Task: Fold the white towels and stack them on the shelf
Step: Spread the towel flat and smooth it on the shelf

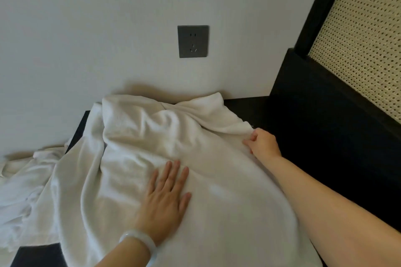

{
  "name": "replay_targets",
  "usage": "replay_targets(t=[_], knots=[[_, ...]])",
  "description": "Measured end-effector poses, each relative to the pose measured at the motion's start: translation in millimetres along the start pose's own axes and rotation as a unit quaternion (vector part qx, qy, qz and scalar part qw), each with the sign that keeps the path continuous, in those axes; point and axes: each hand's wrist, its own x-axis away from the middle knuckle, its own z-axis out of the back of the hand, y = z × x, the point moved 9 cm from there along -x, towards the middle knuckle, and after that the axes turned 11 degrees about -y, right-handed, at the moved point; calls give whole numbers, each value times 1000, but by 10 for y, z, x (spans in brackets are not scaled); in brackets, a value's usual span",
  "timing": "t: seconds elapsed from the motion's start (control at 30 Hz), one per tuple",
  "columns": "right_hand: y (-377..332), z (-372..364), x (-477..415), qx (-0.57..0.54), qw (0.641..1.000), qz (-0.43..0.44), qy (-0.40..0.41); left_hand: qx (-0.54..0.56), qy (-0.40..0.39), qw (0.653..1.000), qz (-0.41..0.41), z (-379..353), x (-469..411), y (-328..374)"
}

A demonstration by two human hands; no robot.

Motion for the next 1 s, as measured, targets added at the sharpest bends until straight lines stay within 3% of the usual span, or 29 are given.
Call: replay_targets(t=[0.07, 0.13, 0.17, 0.27, 0.4, 0.5, 0.63, 0.7, 0.83, 0.9, 1.0], knots=[[48, -37, -105, -218, 975, -5, -42, -7, 7, 1000, -3, -9, 6, -2], [128, 80, -187, -351, 936, -12, -38, -10, 15, 1000, -7, -3, 10, 1], [193, 175, -193, -354, 935, -23, -17, -9, 19, 1000, -7, 2, 6, -2], [291, 352, -126, -231, 972, -30, 23, -3, 20, 1000, -7, -3, 3, -6], [227, 68, 172, -131, 988, -12, -81, -5, 19, 1000, -4, 25, 1, 11], [125, -135, 376, 38, 983, -17, -181, -1, 6, 1000, 7, -7, -6, -15], [-144, -235, 638, 161, 971, 91, -150, 4, 2, 1000, 9, -24, 3, -36], [-180, -308, 720, 125, 972, 107, -166, 8, 7, 1000, 2, 0, 10, -25], [-50, -295, 596, -99, 975, -28, -195, 8, 13, 1000, 0, 7, 18, -16], [37, -326, 505, -165, 953, -107, -231, 9, 6, 1000, 3, -6, 20, -21], [41, -505, 569, -198, 900, -174, -346, 14, 2, 1000, 5, -44, 11, -44]])
